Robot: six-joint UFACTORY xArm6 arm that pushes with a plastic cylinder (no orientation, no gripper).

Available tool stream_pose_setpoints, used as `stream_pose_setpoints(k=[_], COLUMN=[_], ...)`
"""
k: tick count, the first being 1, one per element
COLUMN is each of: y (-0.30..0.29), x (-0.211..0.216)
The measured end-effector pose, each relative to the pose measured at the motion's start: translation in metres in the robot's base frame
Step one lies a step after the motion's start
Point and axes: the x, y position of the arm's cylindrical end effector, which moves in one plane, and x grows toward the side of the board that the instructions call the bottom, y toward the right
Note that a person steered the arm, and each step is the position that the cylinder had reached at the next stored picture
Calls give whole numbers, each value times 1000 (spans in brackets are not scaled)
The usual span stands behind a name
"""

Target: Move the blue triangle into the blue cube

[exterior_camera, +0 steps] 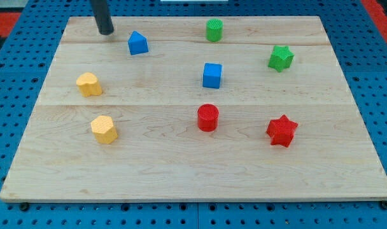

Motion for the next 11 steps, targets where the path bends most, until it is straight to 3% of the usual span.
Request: stream_pose_setpoints(k=[2,4,6,8,11], y=[74,55,120,96,207], x=[31,27,61,38,84])
